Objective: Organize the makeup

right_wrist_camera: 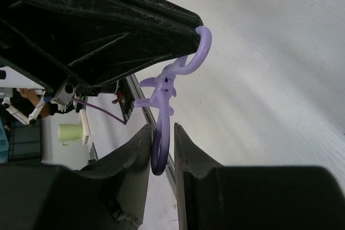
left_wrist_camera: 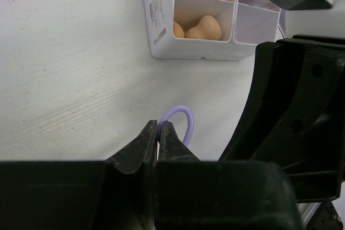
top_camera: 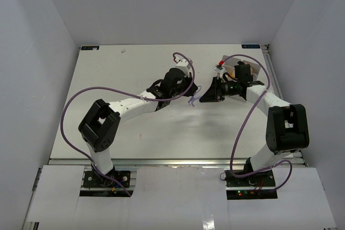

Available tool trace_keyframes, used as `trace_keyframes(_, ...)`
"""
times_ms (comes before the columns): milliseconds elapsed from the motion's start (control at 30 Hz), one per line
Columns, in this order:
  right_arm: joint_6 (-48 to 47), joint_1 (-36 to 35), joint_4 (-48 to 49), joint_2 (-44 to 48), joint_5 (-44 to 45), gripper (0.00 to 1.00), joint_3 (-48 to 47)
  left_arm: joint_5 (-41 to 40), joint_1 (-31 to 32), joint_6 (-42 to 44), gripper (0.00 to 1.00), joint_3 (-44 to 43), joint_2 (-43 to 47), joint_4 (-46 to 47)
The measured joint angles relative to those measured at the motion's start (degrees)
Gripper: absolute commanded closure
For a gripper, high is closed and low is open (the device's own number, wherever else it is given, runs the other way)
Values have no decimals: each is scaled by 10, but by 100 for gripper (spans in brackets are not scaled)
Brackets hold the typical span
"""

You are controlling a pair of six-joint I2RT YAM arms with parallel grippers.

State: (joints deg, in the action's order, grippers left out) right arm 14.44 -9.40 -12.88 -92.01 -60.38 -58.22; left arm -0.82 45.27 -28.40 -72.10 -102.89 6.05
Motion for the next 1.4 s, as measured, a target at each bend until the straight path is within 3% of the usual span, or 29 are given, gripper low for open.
trace_keyframes(233,3,2,5,0,-1,89,0,-4,3,5,98,0,0,6)
trace_keyframes(567,-19,14,4,1,-6,92,0,-7,3,13,35,0,0,14)
trace_keyframes(833,-88,25,-44,4,2,92,-8,-20,2,33,5,0,16,-23)
trace_keyframes(1033,-179,42,-97,42,60,92,-32,-22,5,62,2,-9,69,-105)
trace_keyframes(1233,-258,77,-120,142,163,92,-34,-23,2,104,2,-7,188,-168)
trace_keyframes(1400,-288,111,-86,248,279,92,19,-51,-9,144,2,71,322,-181)
